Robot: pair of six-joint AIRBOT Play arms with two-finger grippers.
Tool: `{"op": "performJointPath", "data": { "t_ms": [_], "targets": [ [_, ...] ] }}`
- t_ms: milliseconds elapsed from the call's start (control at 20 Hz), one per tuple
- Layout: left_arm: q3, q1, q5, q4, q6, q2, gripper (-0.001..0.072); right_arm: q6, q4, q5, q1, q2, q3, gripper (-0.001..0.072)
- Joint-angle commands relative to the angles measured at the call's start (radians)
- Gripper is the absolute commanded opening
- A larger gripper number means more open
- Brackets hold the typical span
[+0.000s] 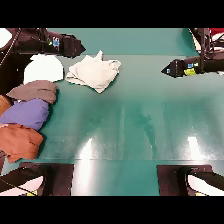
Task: Fold the shirts.
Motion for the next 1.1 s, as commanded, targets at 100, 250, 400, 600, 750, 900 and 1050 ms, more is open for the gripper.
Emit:
{"op": "performJointPath", "data": {
  "t_ms": [100,250,400,600,750,900,1050],
  "targets": [
    [-0.001,0.000,0.002,-0.001,0.000,-0.001,0.0028,0.000,0.002,-0.001,0.001,-0.009,0.001,0.0017],
    [-0.001,0.000,0.016,-0.001,0.000,-0.001,0.0028,0.000,0.002,-0.001,0.000,-0.023,0.001,0.0016],
    [-0.001,0.000,0.018,-0.001,0.000,-0.001,0.0027,0.000,0.002,-0.002,0.000,-0.024,0.001,0.0016],
    [-0.001,0.000,0.019,-0.009,-0.009,-0.001,0.0027,0.000,0.003,-0.002,0.000,-0.024,0.001,0.0016],
    [-0.002,0.000,0.058,0.010,0.006,-0.005,0.0035,0.000,0.018,-0.002,0.001,-0.024,0.001,0.0017],
    [-0.002,0.002,0.121,0.208,-0.048,-0.043,0.0643,0.000,0.018,0.009,0.001,-0.023,0.001,0.0016],
    [-0.002,0.047,0.124,0.339,-0.125,-0.139,0.0644,0.000,0.018,0.007,0.001,-0.023,0.001,0.0016]
  ]
}}
